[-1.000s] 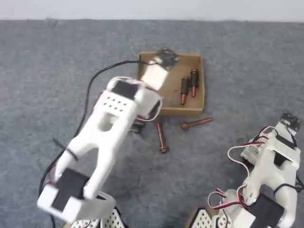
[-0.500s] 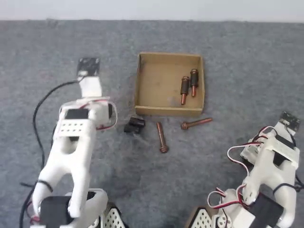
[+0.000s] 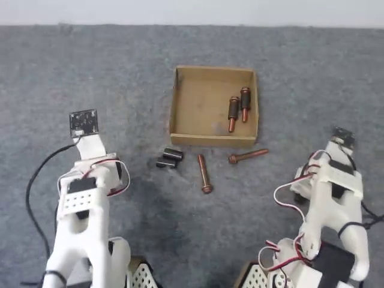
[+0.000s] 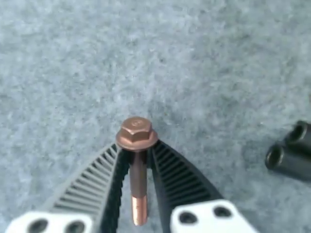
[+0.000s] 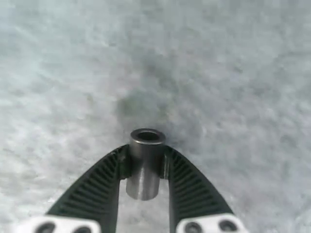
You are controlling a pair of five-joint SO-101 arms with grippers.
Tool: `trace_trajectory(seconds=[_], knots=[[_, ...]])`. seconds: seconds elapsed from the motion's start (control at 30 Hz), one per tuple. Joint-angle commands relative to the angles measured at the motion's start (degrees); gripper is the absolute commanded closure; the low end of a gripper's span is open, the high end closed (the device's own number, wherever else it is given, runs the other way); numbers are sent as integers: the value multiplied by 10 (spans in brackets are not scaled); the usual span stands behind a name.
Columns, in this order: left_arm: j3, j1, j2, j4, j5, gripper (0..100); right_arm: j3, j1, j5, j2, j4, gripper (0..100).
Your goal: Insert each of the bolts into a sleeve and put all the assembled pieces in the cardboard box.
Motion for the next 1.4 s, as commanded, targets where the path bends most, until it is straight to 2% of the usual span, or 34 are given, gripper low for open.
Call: trace_trajectory(seconds=[0.0,0.33,0.7,0.83,1.13,1.37], knots=[[9,-4,-61,-15,-8,989,-73,-33,11,-16,-7,991],[15,-4,-71,-15,-8,989,-179,-166,11,-9,-11,991],[15,-4,-71,-15,-8,989,-178,-286,9,-8,-204,991],[15,-4,-71,-15,-9,989,-137,-319,11,-8,-316,991],[15,-4,-71,-15,-9,988,-3,-371,11,-7,-672,991],[16,-4,-71,-15,-9,988,-15,-379,11,109,-822,991]])
